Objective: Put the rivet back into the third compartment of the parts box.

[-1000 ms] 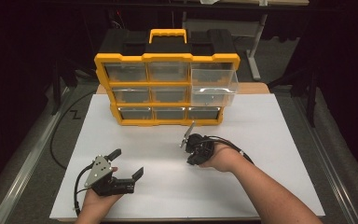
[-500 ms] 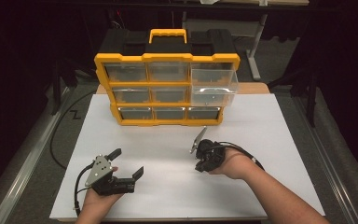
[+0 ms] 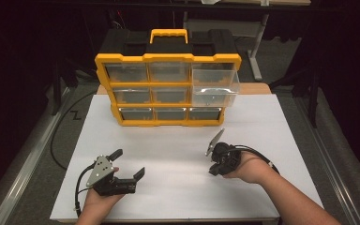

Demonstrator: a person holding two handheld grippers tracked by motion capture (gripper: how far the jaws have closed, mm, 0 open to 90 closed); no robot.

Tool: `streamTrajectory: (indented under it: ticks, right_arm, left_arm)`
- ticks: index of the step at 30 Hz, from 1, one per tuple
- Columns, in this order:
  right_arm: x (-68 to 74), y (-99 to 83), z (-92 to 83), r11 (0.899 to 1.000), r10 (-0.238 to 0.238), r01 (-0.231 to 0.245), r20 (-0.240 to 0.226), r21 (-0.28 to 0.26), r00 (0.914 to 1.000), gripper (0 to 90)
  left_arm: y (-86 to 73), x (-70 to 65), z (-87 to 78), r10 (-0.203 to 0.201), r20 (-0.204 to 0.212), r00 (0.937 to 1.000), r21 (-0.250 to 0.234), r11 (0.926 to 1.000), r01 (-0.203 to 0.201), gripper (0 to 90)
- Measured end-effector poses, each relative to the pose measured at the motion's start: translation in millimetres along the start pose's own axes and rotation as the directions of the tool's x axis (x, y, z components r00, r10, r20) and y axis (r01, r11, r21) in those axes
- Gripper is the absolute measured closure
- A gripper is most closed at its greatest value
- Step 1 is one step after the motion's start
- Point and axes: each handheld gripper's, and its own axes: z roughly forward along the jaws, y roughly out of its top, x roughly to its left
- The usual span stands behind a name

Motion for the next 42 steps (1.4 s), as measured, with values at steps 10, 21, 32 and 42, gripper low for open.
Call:
streamTrajectory:
  ticks: [10, 21, 32, 42]
  right_arm:
    - [3.7, 3.4, -28.1, 0.999, -0.04, 0.04, -0.004, -0.013, 0.9992, 83.5]
    - [3.8, 16.7, -90.0, 0.998, -0.06, 0.06, 0.0, -0.021, 0.9982, 83.5]
    - [3.2, 36.6, -153.7, 0.996, -0.087, 0.088, 0.04, -0.023, 0.9954, 83.5]
    - [3.2, 54.4, -207.1, 0.993, -0.111, 0.113, 0.082, -0.026, 0.9905, 83.5]
  left_arm:
    - [0.0, 0.2, -0.6, -0.003, -0.001, 1.0, -0.002, 1.0, 0.003, 0.3]
    - [0.4, 0.3, -2.0, -0.004, -0.001, 1.0, -0.007, 1.0, 0.004, 0.3]
    - [0.0, -0.3, -1.3, -0.001, 0.0, 1.0, -0.004, 1.0, 0.001, 0.3]
    - [-0.1, 0.5, -1.1, -0.002, -0.001, 1.0, -0.002, 1.0, 0.002, 0.3]
